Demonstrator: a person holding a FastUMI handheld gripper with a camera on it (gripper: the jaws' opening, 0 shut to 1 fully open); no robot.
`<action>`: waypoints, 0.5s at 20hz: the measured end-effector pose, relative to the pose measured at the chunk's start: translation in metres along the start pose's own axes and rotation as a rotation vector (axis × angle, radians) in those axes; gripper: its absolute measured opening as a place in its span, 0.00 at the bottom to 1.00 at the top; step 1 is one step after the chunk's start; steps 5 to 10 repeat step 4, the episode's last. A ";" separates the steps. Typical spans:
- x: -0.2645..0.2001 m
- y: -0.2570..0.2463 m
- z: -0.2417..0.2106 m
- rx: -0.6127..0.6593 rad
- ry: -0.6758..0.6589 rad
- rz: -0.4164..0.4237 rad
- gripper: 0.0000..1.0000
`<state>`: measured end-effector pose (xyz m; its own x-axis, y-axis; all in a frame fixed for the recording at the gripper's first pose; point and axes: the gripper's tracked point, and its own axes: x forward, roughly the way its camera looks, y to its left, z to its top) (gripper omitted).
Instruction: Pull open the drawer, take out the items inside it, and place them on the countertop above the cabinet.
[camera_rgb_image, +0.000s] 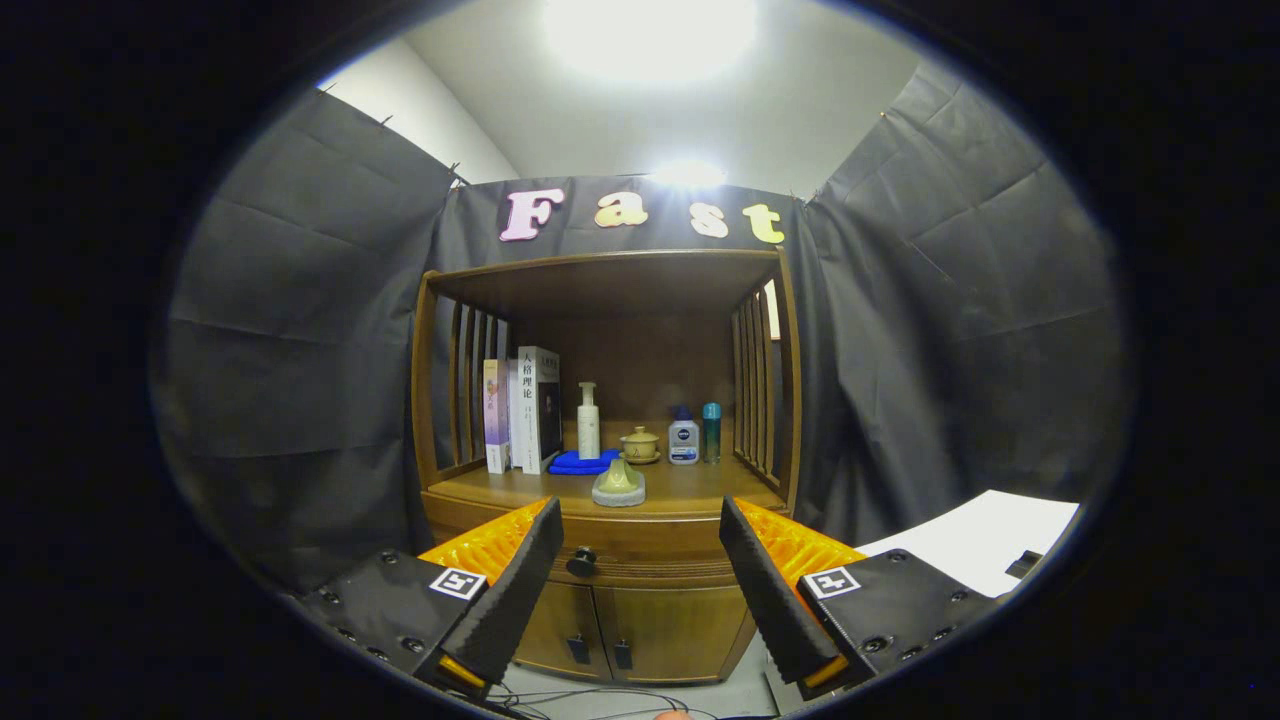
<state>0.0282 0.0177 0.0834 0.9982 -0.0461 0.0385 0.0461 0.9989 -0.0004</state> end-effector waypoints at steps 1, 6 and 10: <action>0.001 0.001 -0.001 0.003 0.004 0.003 0.99; 0.001 0.002 -0.003 0.019 0.009 0.004 0.99; 0.001 0.002 -0.003 0.019 0.009 0.004 0.99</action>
